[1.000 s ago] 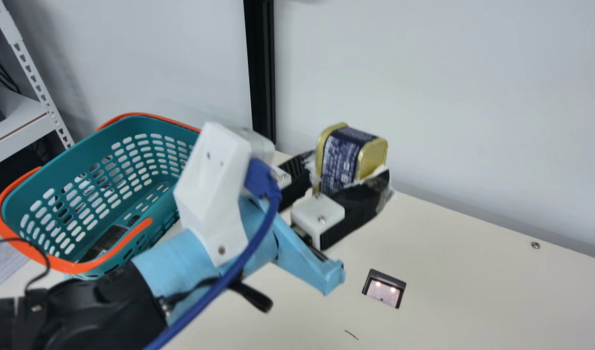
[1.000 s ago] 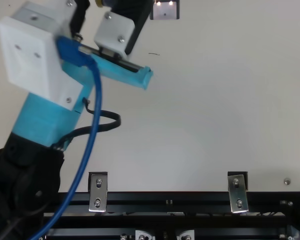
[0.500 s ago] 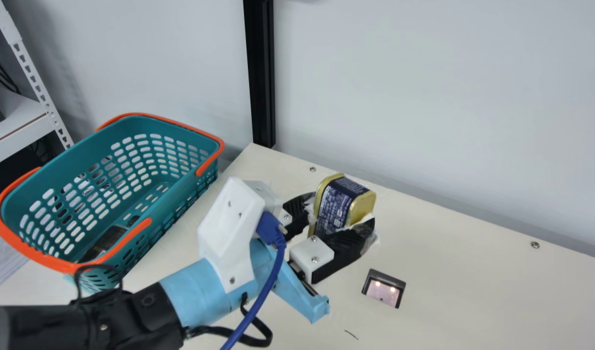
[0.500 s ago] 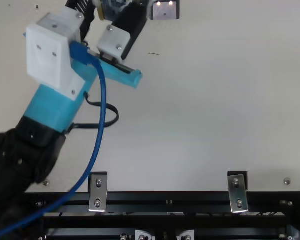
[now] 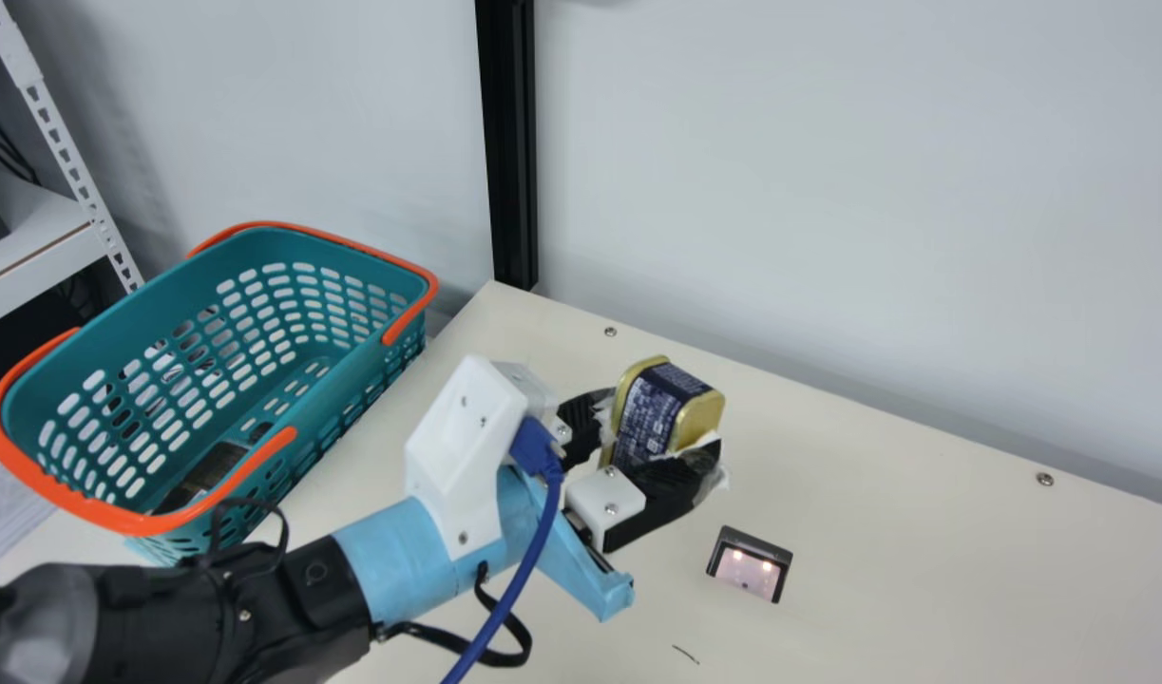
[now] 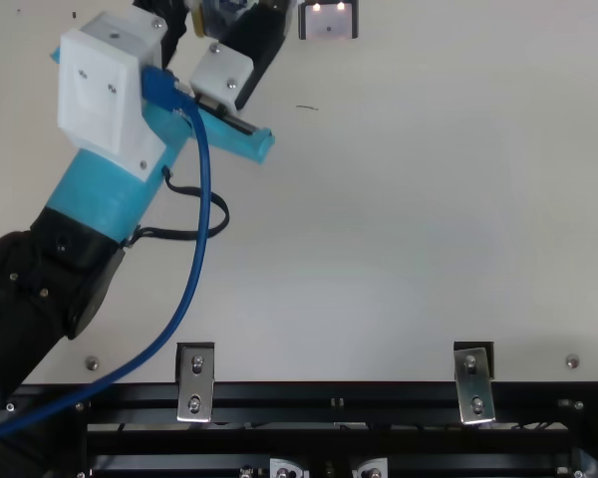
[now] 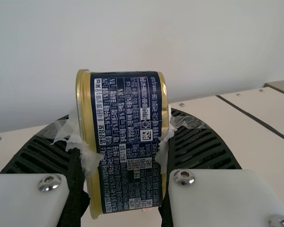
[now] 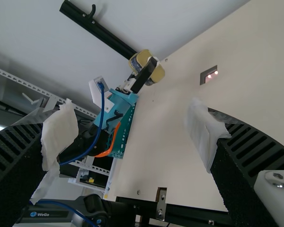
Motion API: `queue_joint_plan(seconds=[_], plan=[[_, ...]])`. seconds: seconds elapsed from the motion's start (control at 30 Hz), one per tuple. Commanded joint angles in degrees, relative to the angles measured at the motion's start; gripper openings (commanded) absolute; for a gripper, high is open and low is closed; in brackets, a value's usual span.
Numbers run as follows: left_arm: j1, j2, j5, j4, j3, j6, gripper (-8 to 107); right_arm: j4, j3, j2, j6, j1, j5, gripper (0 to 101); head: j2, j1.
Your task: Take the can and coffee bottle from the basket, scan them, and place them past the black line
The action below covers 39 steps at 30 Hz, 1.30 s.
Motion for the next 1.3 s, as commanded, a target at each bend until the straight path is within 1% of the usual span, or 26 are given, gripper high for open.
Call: queue_joint_plan(seconds=[0.0, 0.13, 0.53, 0.77, 1.03, 1.27], plan=[[0.1, 1.2, -0.7, 0.2, -0.5, 0.9, 10, 0.0, 0.0, 0.0, 0.0, 0.0, 0.0, 101, 0.1, -1.6], [1.0, 5.3, -3.5, 1.3, -1.6, 2.7, 10, 0.0, 0.0, 0.0, 0.0, 0.0, 0.0, 101, 0.1, -1.6], [5.4, 18.1, -11.8, 9.9, -6.1, 3.1, 10, 0.0, 0.0, 0.0, 0.0, 0.0, 0.0, 101, 0.1, -1.6], [7.0, 23.7, -17.1, 14.0, -8.8, 1.0, 10, 0.0, 0.0, 0.0, 0.0, 0.0, 0.0, 101, 0.1, -1.6], [7.4, 28.6, -23.2, 16.0, -11.3, -2.4, 10, 0.0, 0.0, 0.0, 0.0, 0.0, 0.0, 101, 0.1, -1.6], [6.3, 31.9, -25.9, 16.2, -14.2, -5.4, 10, 0.0, 0.0, 0.0, 0.0, 0.0, 0.0, 101, 0.1, -1.6]])
